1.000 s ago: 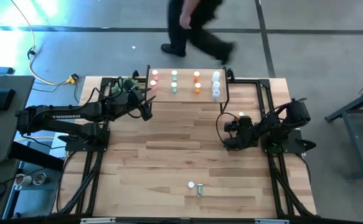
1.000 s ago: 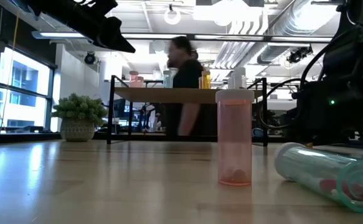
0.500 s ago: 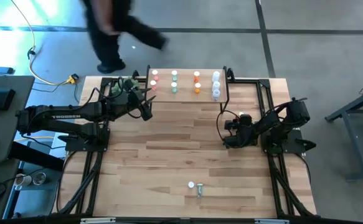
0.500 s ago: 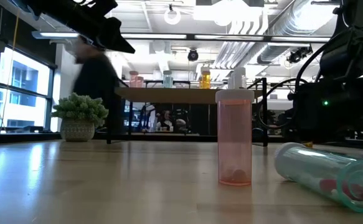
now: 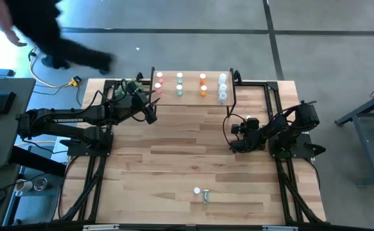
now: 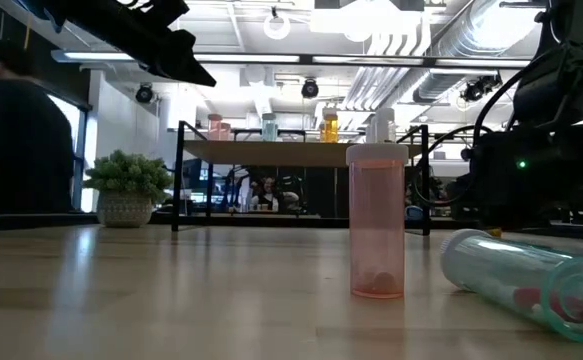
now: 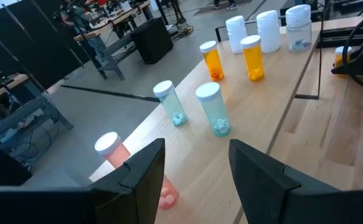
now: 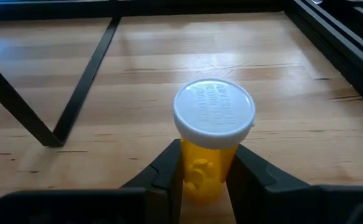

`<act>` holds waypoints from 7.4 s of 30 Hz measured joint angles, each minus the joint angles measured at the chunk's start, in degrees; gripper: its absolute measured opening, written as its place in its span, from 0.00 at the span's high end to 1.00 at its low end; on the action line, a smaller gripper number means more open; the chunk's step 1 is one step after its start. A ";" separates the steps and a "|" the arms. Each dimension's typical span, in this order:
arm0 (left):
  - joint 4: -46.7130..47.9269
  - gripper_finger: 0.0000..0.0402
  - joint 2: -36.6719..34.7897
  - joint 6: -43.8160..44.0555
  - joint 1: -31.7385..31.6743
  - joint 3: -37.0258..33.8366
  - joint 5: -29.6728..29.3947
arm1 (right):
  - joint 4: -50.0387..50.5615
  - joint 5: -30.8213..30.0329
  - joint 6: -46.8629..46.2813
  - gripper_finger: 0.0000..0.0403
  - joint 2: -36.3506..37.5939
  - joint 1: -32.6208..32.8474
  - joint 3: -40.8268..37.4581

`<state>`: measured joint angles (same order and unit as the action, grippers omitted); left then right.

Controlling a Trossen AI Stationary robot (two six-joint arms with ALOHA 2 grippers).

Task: Pick and place medicine bottles onto shelf by color
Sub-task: Put the orange pill bottle on the shelf aligned with the other orange pill bottles

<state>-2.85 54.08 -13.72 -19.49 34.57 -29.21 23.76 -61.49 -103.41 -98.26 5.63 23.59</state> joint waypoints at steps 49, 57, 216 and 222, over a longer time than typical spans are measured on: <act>3.53 0.58 0.00 25.74 16.67 0.00 27.21 | -3.42 27.14 63.60 0.80 1.51 15.56 35.02; 3.46 0.58 0.00 28.55 22.28 0.00 26.86 | -10.14 33.75 73.46 0.80 1.51 15.56 40.52; -19.81 0.78 8.33 9.79 6.03 0.04 18.61 | -5.75 52.17 112.34 0.60 16.24 -13.92 56.76; -20.04 0.78 11.10 11.54 5.57 0.02 20.26 | -2.68 53.93 113.82 0.60 15.54 -16.09 63.16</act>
<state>-22.89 65.18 -2.17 -13.91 34.59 -8.95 21.08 -7.57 10.40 -82.71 -10.46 86.76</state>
